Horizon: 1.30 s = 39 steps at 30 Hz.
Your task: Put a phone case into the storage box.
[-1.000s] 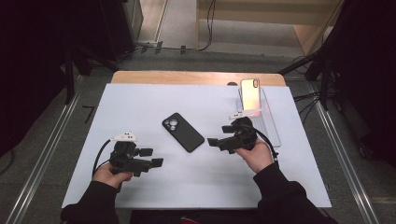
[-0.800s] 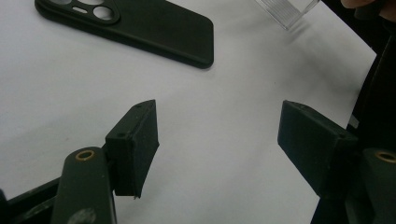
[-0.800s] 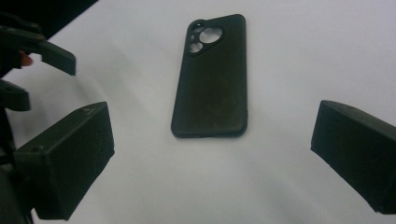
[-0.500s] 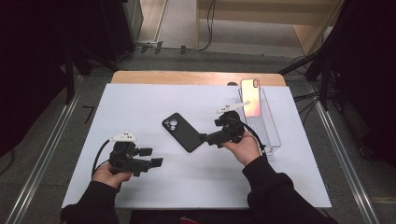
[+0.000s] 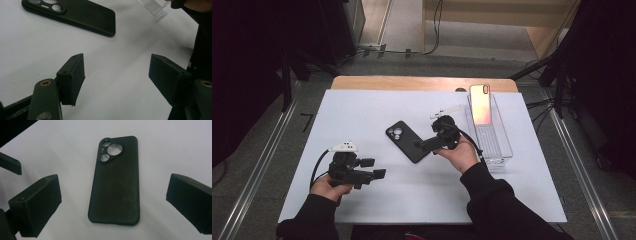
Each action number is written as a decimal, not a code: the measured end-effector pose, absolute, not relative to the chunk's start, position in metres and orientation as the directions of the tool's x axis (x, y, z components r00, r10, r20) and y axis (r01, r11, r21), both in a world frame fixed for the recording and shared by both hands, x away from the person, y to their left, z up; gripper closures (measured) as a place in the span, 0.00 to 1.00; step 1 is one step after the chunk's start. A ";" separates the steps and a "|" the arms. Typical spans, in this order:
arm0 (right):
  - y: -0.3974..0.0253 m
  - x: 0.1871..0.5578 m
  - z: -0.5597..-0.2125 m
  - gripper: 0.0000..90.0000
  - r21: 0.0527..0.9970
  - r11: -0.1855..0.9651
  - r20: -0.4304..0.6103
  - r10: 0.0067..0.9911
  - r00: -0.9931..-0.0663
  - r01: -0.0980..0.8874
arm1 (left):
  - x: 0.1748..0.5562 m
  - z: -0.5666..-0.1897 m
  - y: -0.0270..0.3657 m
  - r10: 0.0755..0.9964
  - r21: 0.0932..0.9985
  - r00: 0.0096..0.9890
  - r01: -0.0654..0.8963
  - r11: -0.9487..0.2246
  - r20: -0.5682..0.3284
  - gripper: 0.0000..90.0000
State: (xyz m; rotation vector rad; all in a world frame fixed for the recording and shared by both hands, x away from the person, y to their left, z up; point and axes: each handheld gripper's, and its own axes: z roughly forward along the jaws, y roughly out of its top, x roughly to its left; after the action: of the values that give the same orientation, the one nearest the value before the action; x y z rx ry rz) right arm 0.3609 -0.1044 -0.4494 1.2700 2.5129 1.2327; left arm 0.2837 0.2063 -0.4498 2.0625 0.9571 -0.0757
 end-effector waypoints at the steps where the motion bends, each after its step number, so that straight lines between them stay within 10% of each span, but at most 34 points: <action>1: -0.103 0.362 -0.450 0.00 0.689 0.337 0.274 0.699 -0.661 0.642 | 0.284 -0.450 0.206 0.603 0.668 0.706 0.654 -0.355 -0.371 0.33; 39: -0.060 0.399 -0.488 0.12 0.662 0.407 0.252 0.670 -0.698 0.630 | 0.284 -0.451 0.207 0.603 0.664 0.706 0.656 -0.360 -0.371 0.33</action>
State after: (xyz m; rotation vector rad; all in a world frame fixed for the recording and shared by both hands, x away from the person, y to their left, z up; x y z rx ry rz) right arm 0.3992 -0.0597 -0.4879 1.1974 2.5906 1.1814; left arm 0.2842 0.2069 -0.4511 2.0677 0.9590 -0.0788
